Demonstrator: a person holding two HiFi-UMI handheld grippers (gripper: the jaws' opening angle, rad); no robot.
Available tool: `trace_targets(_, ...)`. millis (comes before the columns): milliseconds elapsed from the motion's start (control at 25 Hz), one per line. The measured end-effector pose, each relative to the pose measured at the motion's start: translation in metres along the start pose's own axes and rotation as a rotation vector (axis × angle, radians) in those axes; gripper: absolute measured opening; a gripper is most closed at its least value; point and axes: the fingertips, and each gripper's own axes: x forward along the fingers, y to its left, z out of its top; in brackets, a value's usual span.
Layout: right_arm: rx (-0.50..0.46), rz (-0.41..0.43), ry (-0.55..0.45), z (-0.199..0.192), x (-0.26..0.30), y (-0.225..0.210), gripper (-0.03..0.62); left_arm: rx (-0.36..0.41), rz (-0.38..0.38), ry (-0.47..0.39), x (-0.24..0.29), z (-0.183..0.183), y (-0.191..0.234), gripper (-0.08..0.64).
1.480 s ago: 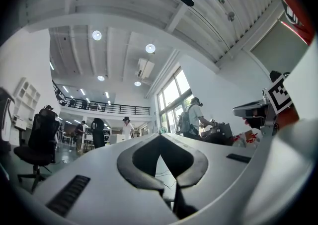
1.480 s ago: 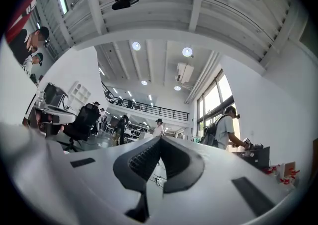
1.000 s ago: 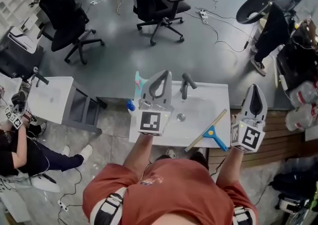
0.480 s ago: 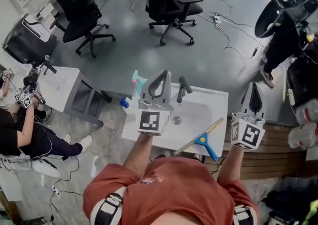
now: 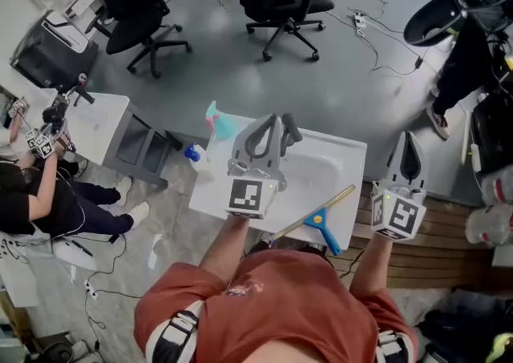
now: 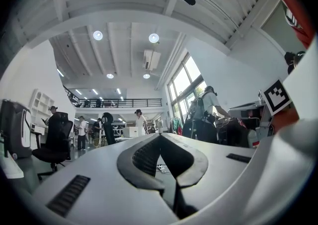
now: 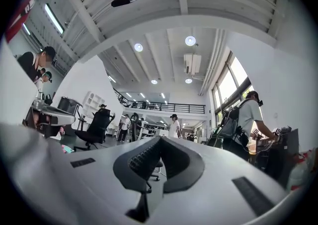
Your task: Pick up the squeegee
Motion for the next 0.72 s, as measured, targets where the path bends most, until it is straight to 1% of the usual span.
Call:
trace_targets(160,0.011,0.028,0.031,-0.016,0.001,0.002,0.008,-0.008,0.003,0.004,0.000,-0.011,-0.008,0.018)
trace_targets(240,0.017,0.048,0.053,-0.026,-0.002,0.008,0.008,-0.016,0.006,0.022,-0.004,-0.021,-0.012,0.018)
trace_targets(400,0.048,0.082,0.096,-0.055,0.000,0.025,0.008,0.000,-0.011,0.041,-0.001,-0.040,-0.016,0.018)
trace_targets(560,0.065,0.146,0.196,-0.096,-0.015,0.052,0.008,-0.011,-0.029,0.105,-0.013,-0.072,-0.026,0.018)
trace_targets(720,0.067,0.187,0.283,-0.130,-0.034,0.069,0.008,-0.034,-0.037,0.159,-0.026,-0.097,-0.031,0.018)
